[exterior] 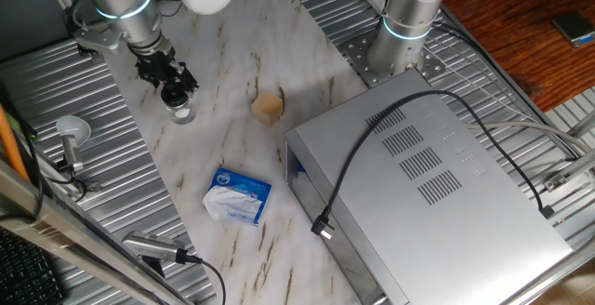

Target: Unscrew the lid from the jar

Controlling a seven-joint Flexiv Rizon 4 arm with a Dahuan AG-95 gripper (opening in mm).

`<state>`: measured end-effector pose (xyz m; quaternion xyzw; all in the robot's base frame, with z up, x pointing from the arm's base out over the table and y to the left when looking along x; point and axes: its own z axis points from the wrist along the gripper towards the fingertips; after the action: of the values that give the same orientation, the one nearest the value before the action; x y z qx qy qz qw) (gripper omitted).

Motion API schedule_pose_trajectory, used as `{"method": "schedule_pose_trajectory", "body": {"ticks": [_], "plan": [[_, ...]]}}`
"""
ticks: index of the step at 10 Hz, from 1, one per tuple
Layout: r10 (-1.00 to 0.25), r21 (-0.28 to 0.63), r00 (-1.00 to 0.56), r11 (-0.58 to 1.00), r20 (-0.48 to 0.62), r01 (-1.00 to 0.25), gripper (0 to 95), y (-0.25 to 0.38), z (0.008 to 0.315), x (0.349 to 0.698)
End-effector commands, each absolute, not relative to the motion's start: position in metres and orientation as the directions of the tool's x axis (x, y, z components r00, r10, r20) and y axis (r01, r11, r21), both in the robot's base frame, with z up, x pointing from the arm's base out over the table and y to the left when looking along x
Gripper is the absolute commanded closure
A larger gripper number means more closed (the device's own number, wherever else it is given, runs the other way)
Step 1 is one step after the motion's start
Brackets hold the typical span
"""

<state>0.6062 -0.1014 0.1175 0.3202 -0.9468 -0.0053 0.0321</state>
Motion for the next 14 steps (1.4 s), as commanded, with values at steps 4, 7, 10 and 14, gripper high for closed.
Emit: {"method": "schedule_pose_trajectory", "body": {"ticks": [4,7,10,14], "plan": [[-0.482,0.028,-0.874,0.876,0.051,-0.482,19.0,-0.102,0.116,0.6054],[-0.479,0.029,-0.876,0.878,0.051,-0.478,19.0,-0.1021,0.1147,0.6053],[-0.474,0.042,-0.879,0.88,0.044,-0.473,19.0,-0.1022,0.1122,0.6058],[-0.469,0.042,-0.882,0.883,0.044,-0.468,19.0,-0.1022,0.1109,0.6061]]}}
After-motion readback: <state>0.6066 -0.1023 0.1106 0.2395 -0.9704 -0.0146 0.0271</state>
